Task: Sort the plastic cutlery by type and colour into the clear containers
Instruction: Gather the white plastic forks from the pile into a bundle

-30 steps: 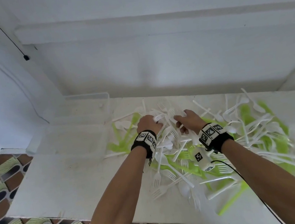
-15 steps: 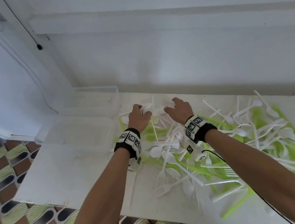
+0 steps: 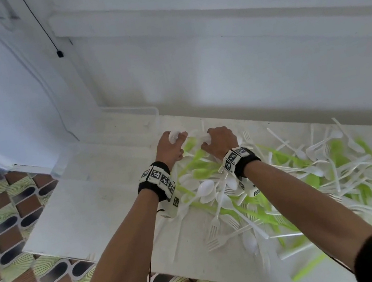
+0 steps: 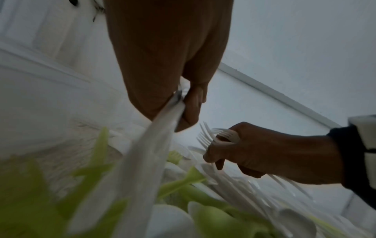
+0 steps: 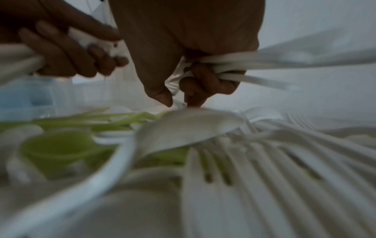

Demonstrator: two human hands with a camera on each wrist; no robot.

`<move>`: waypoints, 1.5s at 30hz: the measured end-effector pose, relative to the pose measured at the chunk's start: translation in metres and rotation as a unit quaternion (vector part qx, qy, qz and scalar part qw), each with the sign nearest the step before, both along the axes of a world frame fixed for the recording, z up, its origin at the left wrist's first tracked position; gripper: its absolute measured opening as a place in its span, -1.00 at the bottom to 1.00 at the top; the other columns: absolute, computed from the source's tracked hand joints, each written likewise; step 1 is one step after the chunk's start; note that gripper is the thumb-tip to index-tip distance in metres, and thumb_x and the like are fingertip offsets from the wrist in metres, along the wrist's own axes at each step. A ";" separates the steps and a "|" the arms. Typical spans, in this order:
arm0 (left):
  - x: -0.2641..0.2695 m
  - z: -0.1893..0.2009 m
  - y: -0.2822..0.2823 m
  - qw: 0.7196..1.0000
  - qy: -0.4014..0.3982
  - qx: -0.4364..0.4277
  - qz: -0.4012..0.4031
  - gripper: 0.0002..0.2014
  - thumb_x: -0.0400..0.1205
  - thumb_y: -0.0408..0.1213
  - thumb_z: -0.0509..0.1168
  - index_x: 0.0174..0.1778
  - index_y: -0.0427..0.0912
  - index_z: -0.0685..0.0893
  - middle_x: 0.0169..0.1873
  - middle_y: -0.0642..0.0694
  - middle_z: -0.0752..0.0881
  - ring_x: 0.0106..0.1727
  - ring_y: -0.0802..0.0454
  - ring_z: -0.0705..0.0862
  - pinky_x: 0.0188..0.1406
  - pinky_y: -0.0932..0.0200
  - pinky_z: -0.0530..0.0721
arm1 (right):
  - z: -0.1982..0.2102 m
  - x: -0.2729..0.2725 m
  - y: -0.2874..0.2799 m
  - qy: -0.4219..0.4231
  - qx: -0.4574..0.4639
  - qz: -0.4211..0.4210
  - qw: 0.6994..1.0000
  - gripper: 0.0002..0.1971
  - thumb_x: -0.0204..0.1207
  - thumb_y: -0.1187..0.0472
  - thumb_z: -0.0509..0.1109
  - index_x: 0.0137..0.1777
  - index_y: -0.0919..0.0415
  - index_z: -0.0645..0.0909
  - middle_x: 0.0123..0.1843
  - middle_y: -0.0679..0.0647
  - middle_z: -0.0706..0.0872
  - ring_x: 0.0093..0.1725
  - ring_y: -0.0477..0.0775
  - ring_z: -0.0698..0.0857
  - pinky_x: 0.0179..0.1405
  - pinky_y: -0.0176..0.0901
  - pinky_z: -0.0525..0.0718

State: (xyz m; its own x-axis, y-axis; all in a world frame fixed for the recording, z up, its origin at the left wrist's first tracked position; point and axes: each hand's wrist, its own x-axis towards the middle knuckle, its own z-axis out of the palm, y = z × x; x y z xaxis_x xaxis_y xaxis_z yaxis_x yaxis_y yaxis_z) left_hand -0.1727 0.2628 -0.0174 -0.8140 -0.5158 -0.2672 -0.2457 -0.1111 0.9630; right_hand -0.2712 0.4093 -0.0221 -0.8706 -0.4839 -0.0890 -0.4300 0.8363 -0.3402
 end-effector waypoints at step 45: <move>0.091 0.010 0.093 0.535 -0.034 -0.659 -0.527 -0.79 0.65 -0.09 0.36 0.17 0.02 0.73 0.26 0.04 0.62 0.25 0.00 0.61 -0.17 0.01 0.57 | 0.018 0.121 0.149 -0.140 -0.047 0.222 0.964 -0.72 0.38 -0.06 0.66 0.02 0.01 0.77 -0.24 -0.15 0.72 -0.25 -0.12 0.65 -0.22 -0.33 0.47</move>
